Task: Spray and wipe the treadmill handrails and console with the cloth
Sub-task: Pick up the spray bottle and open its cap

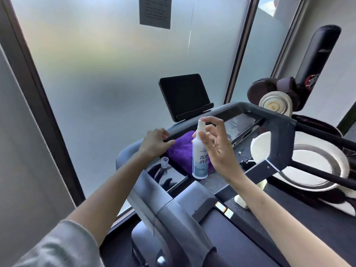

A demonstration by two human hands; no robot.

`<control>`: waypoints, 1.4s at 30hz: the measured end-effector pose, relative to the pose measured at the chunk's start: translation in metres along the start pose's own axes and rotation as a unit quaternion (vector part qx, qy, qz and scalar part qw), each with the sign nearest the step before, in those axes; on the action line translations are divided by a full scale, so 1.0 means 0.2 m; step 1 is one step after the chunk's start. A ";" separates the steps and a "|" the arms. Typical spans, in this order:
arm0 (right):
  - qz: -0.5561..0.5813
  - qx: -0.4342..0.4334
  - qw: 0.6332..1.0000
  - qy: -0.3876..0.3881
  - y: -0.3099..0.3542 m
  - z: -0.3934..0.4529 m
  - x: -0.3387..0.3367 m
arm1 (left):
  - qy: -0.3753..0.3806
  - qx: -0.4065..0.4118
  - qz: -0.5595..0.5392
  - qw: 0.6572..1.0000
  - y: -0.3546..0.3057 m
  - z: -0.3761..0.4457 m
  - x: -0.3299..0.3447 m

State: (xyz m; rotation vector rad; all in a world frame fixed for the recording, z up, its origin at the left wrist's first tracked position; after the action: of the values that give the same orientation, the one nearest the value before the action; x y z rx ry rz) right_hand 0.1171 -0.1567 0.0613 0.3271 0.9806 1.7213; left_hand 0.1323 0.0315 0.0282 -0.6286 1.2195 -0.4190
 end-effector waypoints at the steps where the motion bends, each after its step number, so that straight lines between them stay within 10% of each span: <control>1: -0.008 0.000 1.000 -0.005 0.00 0.00 0.00 | 0.024 0.009 0.036 0.999 -0.02 0.03 0.05; 13: 0.033 0.076 0.997 -0.012 -0.15 0.03 -0.01 | 0.085 -0.019 0.288 0.954 -0.02 0.16 0.24; 28: 0.021 0.072 0.997 0.036 -0.22 0.07 -0.04 | 0.125 -0.142 -0.037 0.981 0.05 0.22 0.23; 35: 0.062 0.065 0.996 -0.005 -0.23 0.08 -0.09 | 0.144 -0.273 -0.577 0.756 -0.03 0.19 0.29; 42: 0.042 0.076 0.996 -0.001 -0.25 0.09 -0.14 | 0.094 -0.220 -0.640 0.730 -0.11 0.18 0.23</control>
State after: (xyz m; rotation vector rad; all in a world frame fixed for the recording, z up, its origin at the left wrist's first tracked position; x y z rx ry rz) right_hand 0.1722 -0.1692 0.0422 0.4753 1.1118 1.7254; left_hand 0.1810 -0.0048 0.0165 -1.8898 0.8891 -1.3899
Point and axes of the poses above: each hand's wrist, its own z-axis towards the middle knuckle, its own x-axis out of the palm, y = z × x, the point moved 6 cm from there along z, towards the middle knuckle, and after that the axes turned 3 degrees about y, right-handed, at the moved point
